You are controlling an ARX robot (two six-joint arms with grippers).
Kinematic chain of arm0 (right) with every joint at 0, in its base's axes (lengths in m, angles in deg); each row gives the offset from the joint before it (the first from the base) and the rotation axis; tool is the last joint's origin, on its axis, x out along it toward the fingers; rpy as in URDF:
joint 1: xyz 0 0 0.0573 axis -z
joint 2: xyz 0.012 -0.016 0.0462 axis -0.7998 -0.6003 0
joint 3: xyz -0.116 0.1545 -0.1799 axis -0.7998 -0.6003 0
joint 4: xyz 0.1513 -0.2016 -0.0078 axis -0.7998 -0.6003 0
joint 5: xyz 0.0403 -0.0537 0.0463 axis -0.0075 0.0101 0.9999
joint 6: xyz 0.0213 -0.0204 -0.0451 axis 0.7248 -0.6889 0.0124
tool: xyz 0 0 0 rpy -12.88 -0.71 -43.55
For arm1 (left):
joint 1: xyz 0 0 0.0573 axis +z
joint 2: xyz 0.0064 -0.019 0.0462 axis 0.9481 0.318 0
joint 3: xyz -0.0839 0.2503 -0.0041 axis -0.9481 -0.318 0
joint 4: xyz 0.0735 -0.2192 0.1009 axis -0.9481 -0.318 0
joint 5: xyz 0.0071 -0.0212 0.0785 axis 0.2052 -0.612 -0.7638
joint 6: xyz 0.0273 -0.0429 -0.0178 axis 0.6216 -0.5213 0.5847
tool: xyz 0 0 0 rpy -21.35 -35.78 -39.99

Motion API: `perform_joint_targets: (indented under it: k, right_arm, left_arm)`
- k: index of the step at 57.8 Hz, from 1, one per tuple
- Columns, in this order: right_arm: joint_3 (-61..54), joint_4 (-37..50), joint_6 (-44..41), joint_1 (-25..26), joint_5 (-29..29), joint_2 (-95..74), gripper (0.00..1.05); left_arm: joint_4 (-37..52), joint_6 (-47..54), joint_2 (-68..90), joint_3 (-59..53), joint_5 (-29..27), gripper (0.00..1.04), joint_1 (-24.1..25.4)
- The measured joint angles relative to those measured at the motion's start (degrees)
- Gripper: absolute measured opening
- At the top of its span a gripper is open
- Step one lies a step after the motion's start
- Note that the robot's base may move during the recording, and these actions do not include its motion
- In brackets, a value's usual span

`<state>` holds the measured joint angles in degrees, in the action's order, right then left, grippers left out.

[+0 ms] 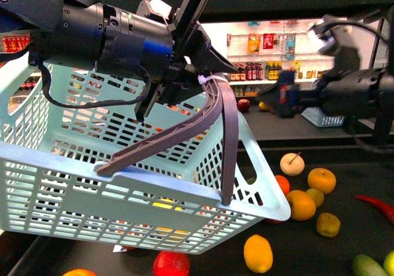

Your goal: Pick lemon from shelf

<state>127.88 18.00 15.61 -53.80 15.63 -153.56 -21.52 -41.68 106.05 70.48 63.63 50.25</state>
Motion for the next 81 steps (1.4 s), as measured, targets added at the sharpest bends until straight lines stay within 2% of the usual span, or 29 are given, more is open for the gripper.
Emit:
perform_joint_targets:
  k: [6, 10, 17, 21, 28, 44, 81]
  right_arm:
    - [2.49, -2.93, -0.26, 6.19, -2.51, -1.07, 1.02]
    - [4.00, -6.19, -1.55, 9.68, -6.21, -3.52, 1.02]
    - [5.14, -11.26, -5.57, 11.82, -12.59, -12.28, 1.02]
    - [5.14, -11.82, -5.97, 10.88, -13.90, -16.72, 1.02]
    - [6.16, -12.31, -5.92, 5.92, -15.23, -24.83, 1.02]
    - [15.41, -15.72, -6.16, -2.82, -16.87, -33.05, 1.02]
    - [39.26, -24.70, -3.69, -8.04, -19.98, -49.96, 1.02]
  left_arm:
    - [0.00, 0.00, 0.00, 0.00, 0.17, 0.11, 0.00]
    - [0.00, -0.02, 0.00, 0.00, 0.20, 0.11, 0.00]
    - [0.00, 0.02, 0.00, 0.00, 0.26, 0.11, 0.00]
    - [0.00, -0.02, 0.00, 0.00, 0.26, 0.11, 0.00]
    - [0.00, 0.02, 0.00, 0.00, 0.15, 0.11, 0.00]
    - [0.00, 0.00, 0.00, 0.00, 0.22, 0.11, 0.00]
    - [0.00, 0.00, 0.00, 0.00, 0.22, 0.11, 0.00]
